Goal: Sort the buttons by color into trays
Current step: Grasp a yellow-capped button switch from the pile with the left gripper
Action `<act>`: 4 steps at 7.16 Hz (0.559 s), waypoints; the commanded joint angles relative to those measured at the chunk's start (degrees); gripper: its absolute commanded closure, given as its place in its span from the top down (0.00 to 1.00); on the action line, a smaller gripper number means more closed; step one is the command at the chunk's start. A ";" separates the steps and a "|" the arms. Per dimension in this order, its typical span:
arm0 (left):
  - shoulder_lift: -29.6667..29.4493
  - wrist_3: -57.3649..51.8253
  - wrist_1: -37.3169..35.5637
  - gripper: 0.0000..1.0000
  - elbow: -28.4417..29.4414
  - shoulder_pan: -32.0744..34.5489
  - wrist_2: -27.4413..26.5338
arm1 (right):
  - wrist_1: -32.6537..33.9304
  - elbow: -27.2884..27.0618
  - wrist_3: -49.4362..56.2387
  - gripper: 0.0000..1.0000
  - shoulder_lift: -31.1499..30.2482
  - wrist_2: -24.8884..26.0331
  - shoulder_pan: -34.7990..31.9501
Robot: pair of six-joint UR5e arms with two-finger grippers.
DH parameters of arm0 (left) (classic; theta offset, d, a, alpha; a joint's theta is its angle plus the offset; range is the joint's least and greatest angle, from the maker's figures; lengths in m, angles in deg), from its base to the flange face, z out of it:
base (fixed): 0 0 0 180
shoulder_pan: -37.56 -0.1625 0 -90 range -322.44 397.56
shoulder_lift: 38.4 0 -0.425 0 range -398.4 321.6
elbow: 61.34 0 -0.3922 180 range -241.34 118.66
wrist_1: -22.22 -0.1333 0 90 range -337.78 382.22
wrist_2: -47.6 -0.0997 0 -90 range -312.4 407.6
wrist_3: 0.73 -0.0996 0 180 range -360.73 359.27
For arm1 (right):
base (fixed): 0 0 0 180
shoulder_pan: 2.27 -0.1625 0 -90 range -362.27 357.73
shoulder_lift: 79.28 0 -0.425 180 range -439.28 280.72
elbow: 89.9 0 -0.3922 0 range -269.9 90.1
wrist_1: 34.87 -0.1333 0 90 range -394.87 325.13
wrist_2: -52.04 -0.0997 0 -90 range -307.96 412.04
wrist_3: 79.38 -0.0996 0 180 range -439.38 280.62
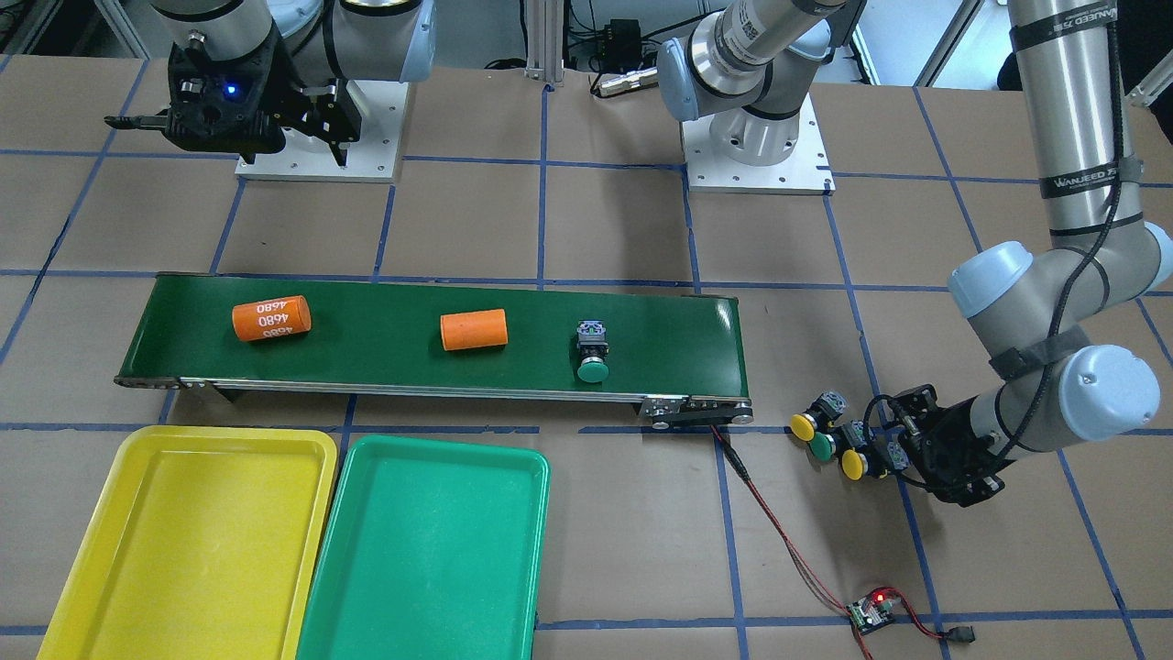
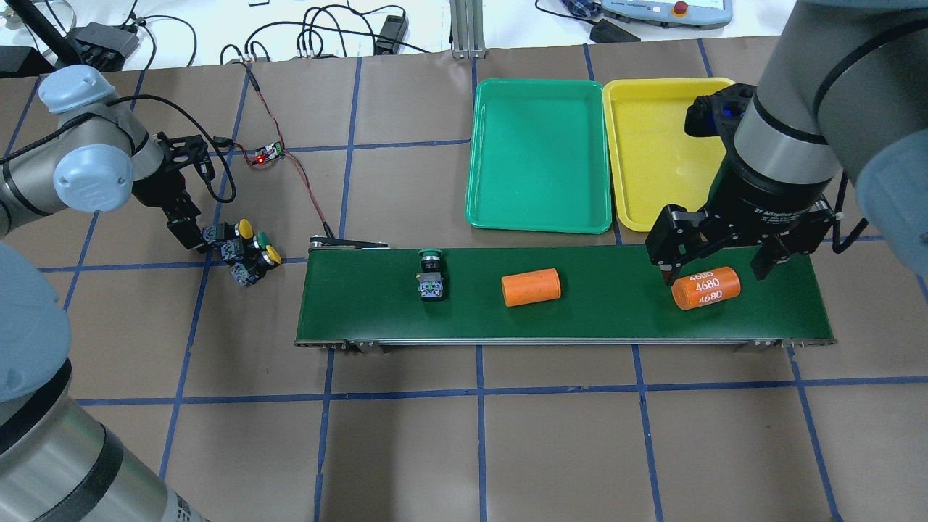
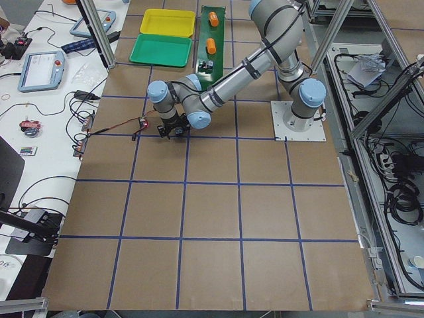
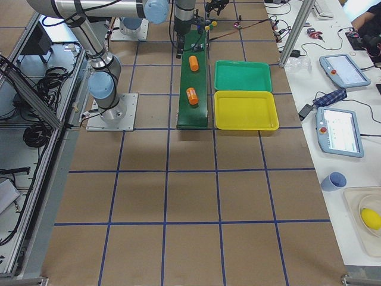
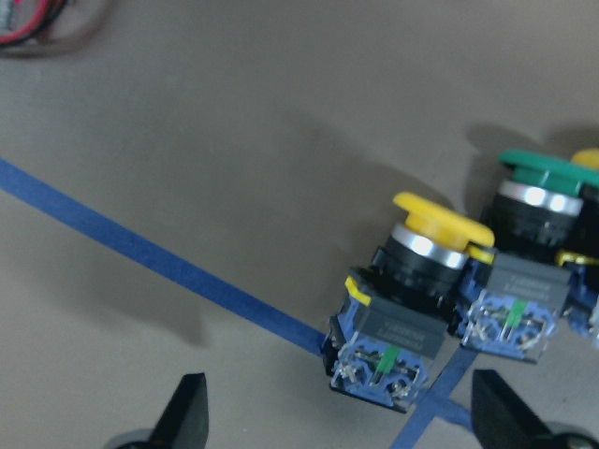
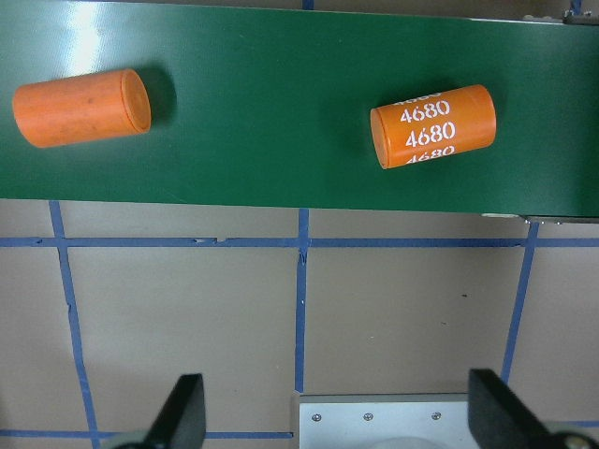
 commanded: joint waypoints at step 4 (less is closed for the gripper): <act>0.68 -6.21 -5.08 0.94 -2.87 0.94 0.17 | 0.00 0.00 0.00 1.00 0.00 0.00 0.00</act>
